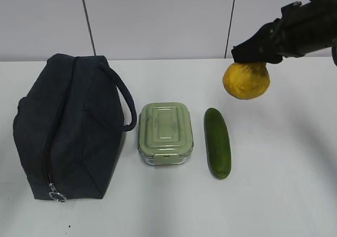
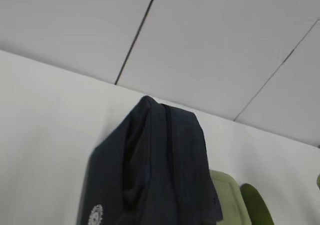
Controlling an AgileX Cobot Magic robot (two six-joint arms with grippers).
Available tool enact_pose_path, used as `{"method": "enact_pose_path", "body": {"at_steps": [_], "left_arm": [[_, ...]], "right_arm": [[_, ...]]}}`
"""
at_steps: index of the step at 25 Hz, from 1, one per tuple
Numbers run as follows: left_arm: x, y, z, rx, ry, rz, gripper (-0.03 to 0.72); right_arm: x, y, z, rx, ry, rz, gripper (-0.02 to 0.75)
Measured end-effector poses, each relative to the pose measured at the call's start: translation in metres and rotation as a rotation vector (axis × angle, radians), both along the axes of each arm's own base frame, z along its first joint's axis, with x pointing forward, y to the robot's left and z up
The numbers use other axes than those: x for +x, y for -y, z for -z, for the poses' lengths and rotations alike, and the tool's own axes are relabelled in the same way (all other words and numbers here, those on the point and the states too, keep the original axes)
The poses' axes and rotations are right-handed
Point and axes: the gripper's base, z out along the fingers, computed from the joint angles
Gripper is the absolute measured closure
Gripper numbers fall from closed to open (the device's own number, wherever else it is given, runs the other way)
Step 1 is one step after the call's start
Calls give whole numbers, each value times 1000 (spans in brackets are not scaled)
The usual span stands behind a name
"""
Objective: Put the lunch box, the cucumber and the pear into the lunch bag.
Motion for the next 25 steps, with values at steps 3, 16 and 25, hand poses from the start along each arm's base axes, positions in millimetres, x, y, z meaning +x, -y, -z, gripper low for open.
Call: {"method": "enact_pose_path", "body": {"at_steps": [3, 16, 25], "left_arm": [[34, 7, 5, -38, -78, 74, 449], [136, 19, 69, -67, -423, 228, 430], [150, 20, 91, -83, -522, 229, 690]], "right_arm": [[0, -6, -14, 71, 10, -25, 541], [-2, -32, -45, 199, 61, -110, 541], [-9, -119, -47, 269, 72, -285, 541]]}}
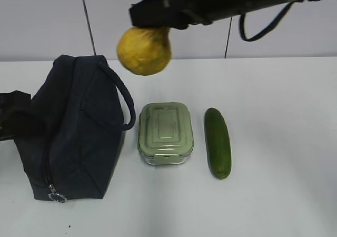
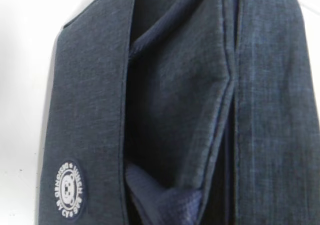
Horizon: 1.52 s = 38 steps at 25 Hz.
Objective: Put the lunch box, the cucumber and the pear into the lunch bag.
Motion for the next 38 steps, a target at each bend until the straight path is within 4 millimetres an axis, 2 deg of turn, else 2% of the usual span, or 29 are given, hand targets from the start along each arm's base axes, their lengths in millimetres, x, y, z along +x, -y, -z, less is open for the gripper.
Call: {"method": "enact_pose_path", "body": {"at_steps": [5, 7, 11, 15, 18, 21, 26, 32, 35, 38], "left_arm": [[-1, 4, -3, -50, 2, 23, 704], [-1, 7, -5, -93, 12, 36, 704], [0, 14, -12, -187, 48, 56, 705], [2, 15, -15, -223, 74, 52, 705], [2, 15, -15, -220, 77, 52, 706], [2, 15, -16, -223, 78, 50, 705], [2, 15, -16, -224, 79, 50, 706], [2, 15, -16, -223, 80, 50, 706], [2, 15, -16, -221, 81, 49, 706], [4, 15, -13, -223, 69, 48, 706]], "right_arm": [[23, -47, 4, 95, -27, -62, 541], [38, -62, 13, 123, -48, -68, 541], [69, -80, 33, 205, -112, -44, 541], [88, -89, 56, 214, -147, -26, 541], [94, -91, 73, 155, -144, -21, 540], [96, -88, 89, 14, -94, -21, 540], [98, -83, 99, -130, -63, -10, 504], [98, -85, 96, -77, -100, 4, 211], [100, -80, 87, -42, -103, 23, 188], [102, -62, 62, -22, -67, 59, 214]]}}
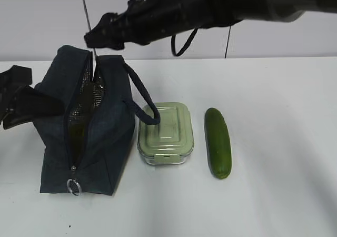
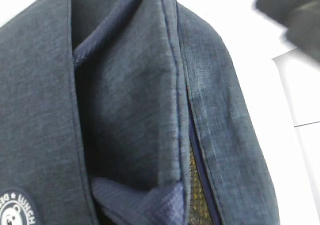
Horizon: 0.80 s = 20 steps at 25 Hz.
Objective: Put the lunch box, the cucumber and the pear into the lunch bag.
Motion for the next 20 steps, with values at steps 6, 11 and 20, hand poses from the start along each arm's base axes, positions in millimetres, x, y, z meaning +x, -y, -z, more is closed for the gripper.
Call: {"method": "enact_pose_path", "body": {"at_steps": [6, 11, 20], "left_arm": [[6, 1, 8, -45, -45, -27, 706], [10, 2, 6, -107, -52, -73, 706], [19, 7, 27, -186, -168, -53, 706]], "right_arm": [[-4, 60, -50, -86, -37, 166, 239], [-14, 95, -42, -372, -235, 318, 241], [-24, 111, 1, -630, -613, 405, 244]]}}
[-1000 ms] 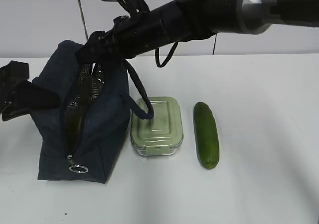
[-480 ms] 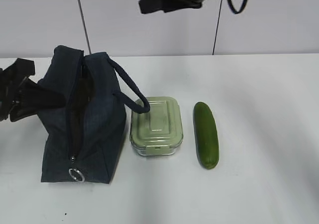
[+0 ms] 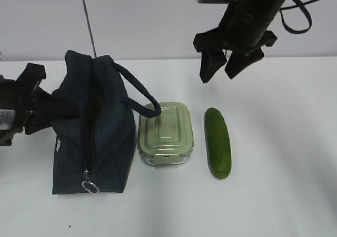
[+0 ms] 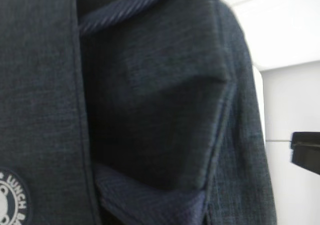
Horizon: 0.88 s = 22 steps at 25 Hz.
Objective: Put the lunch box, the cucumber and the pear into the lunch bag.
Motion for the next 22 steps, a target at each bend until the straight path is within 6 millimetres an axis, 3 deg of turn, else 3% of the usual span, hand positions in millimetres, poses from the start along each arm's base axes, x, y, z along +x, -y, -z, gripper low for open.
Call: {"method": "enact_pose_path", "body": {"at_steps": [12, 16, 22], "left_arm": [[-1, 2, 7, 24, 0, 68, 707], [-1, 1, 8, 31, -1, 76, 707], [-1, 1, 8, 33, -1, 77, 707]], "right_arm": [[23, -4, 95, -118, -221, 39, 161], [26, -4, 118, -138, -271, 45, 161], [27, -5, 134, -141, -306, 61, 200]]}}
